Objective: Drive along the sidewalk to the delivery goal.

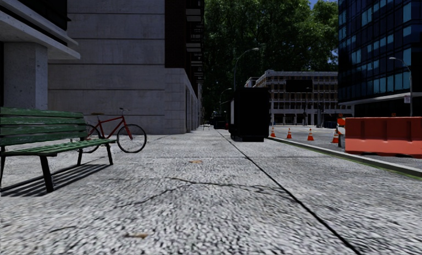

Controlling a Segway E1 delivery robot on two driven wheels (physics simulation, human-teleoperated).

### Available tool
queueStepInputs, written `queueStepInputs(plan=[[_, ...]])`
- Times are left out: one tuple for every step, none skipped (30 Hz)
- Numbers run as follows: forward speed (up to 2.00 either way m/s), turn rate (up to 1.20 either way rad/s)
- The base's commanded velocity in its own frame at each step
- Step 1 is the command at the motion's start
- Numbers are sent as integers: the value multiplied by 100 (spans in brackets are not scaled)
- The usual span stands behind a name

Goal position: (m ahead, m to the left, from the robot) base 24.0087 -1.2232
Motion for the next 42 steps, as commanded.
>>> queueStepInputs(plan=[[200, 0], [200, 0], [200, 0], [200, 0], [200, 0], [200, 0], [200, 0], [200, 0], [200, 0], [200, 0], [200, 0], [200, 0], [200, 0], [200, 0], [200, 0], [199, 0], [199, 0], [199, 0], [199, 0], [199, 0], [199, 0], [199, 0], [199, 0], [199, 0], [199, 0], [199, 0], [199, 0], [199, 0], [199, 0], [199, 0], [199, 0], [199, 0], [200, 0], [200, 0], [200, 0], [200, 0], [200, 0], [200, 0], [200, 0], [200, 0], [200, 0], [200, 0]])
